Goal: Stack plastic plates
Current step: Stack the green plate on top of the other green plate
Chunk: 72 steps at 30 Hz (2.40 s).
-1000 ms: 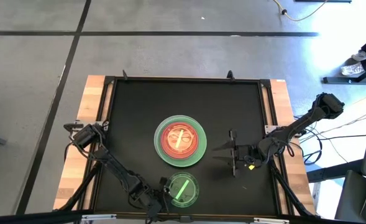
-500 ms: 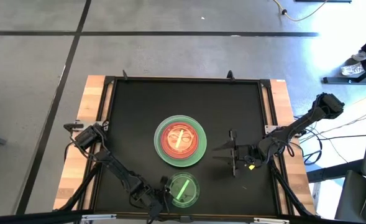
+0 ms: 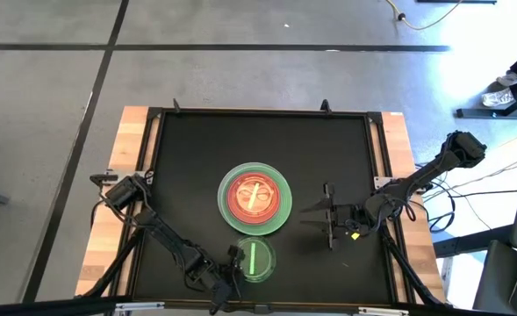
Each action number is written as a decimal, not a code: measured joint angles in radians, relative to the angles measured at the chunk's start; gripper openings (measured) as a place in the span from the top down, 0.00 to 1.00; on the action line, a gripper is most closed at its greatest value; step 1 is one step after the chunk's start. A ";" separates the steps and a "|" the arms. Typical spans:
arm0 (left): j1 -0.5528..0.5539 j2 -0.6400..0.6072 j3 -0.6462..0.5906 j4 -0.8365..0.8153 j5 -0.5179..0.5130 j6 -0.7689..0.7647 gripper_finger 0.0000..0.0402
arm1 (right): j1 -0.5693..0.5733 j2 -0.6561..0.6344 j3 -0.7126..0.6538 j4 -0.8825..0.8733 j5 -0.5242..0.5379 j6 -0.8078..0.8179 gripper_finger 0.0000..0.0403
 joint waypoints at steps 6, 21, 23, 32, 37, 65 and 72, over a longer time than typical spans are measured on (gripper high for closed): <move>-0.012 -0.007 0.008 0.010 0.009 -0.003 0.99 | 0.000 0.000 0.000 -0.003 0.000 0.000 0.70; -0.018 -0.008 0.279 -0.356 -0.023 -0.003 0.99 | 0.000 0.000 0.000 -0.003 0.000 0.000 0.70; -0.018 -0.009 0.316 -0.416 -0.044 -0.003 0.99 | 0.000 0.000 0.000 -0.003 0.000 0.000 0.70; -0.016 -0.015 0.391 -0.564 -0.137 0.049 0.99 | 0.000 0.000 0.000 -0.003 0.000 0.001 0.70; -0.007 -0.063 0.390 -0.590 -0.148 0.054 0.99 | 0.000 0.000 0.000 -0.004 0.000 0.001 0.70; 0.198 -0.189 0.160 -0.555 -0.272 0.094 0.99 | 0.000 0.000 0.000 -0.004 0.000 0.000 0.70; 0.258 -0.189 0.086 -0.480 -0.240 0.093 0.99 | 0.000 0.000 0.000 -0.005 0.000 0.000 0.70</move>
